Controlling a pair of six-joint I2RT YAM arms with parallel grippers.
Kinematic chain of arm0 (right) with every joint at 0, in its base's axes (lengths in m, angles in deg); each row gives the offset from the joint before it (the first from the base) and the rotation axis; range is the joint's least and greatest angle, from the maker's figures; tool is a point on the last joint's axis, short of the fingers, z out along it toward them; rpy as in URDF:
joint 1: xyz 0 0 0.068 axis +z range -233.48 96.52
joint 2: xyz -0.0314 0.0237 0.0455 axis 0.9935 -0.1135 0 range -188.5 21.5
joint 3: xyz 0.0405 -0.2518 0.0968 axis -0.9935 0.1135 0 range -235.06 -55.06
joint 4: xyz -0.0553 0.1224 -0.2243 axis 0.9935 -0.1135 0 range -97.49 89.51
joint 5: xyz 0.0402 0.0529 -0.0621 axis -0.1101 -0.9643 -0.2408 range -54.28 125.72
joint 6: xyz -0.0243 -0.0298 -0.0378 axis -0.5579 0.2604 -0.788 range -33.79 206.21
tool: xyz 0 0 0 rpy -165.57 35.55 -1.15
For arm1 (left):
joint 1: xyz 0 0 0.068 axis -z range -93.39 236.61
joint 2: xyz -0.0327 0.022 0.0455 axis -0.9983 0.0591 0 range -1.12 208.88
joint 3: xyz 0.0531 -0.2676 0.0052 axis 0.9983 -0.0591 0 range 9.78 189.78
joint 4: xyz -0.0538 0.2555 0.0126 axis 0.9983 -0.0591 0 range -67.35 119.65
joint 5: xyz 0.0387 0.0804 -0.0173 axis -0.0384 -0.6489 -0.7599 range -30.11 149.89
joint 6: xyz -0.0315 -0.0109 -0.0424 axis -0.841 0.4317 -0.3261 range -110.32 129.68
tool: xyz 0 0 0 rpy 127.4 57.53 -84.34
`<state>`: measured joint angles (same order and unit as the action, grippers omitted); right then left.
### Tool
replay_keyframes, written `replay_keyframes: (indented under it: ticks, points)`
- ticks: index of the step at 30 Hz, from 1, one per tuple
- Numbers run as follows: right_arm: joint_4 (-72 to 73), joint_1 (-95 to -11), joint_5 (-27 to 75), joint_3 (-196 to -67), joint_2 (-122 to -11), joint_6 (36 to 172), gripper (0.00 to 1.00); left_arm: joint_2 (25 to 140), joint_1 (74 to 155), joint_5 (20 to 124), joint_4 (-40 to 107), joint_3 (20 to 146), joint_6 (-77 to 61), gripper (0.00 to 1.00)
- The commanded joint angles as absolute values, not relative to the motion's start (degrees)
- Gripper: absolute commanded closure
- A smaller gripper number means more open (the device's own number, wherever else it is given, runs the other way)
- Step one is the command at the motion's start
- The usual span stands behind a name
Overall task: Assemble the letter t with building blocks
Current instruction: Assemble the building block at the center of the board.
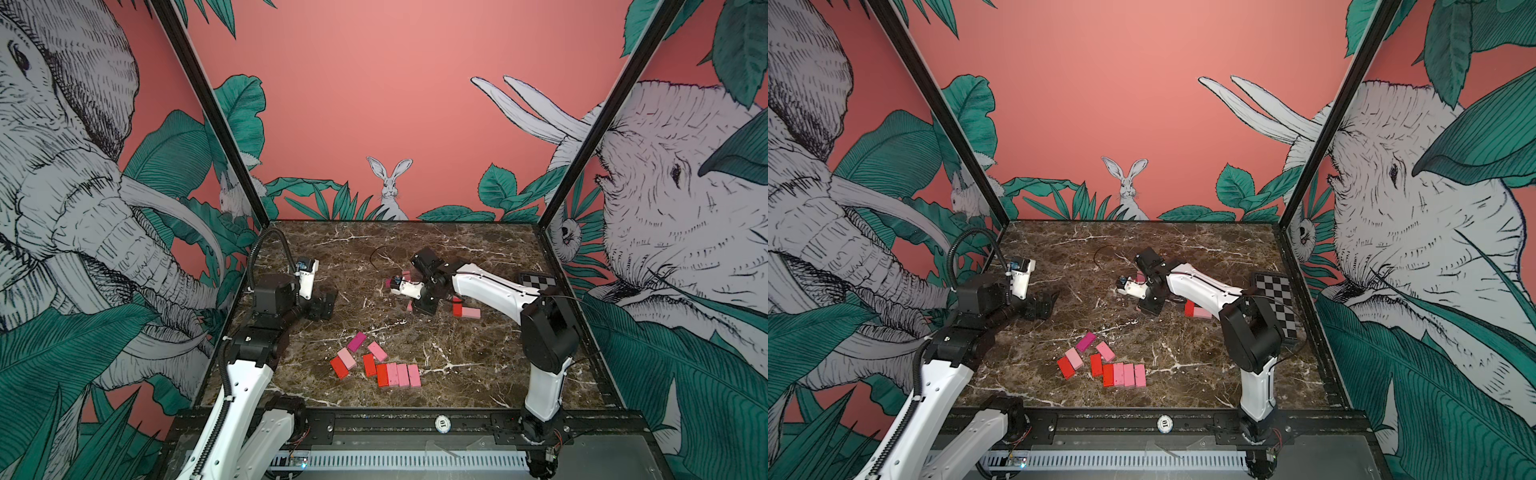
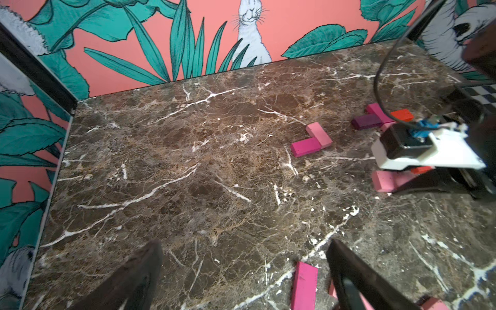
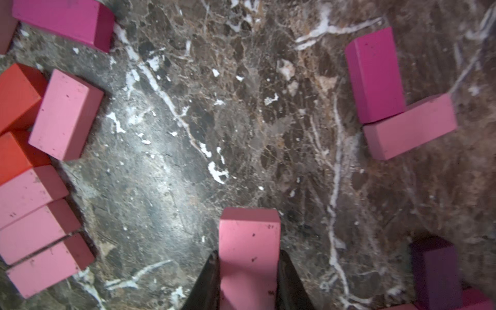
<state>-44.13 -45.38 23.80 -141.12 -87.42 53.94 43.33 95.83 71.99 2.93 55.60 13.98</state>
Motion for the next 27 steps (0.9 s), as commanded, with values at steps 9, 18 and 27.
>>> replay_keyframes:
  ticks: [9,18,27]
  points:
    - [-52.58,-54.10,28.83,-160.41,-99.15,33.27,1.00,40.30,95.58,84.83,5.56,52.49,18.48,0.04]
    - [-55.08,-56.76,22.92,-169.10,-106.29,22.38,1.00,38.22,95.71,82.69,3.54,49.88,23.90,0.03]
    - [-54.80,-56.85,20.21,-169.67,-109.38,17.48,1.00,39.69,95.71,82.65,2.32,51.41,25.94,0.04]
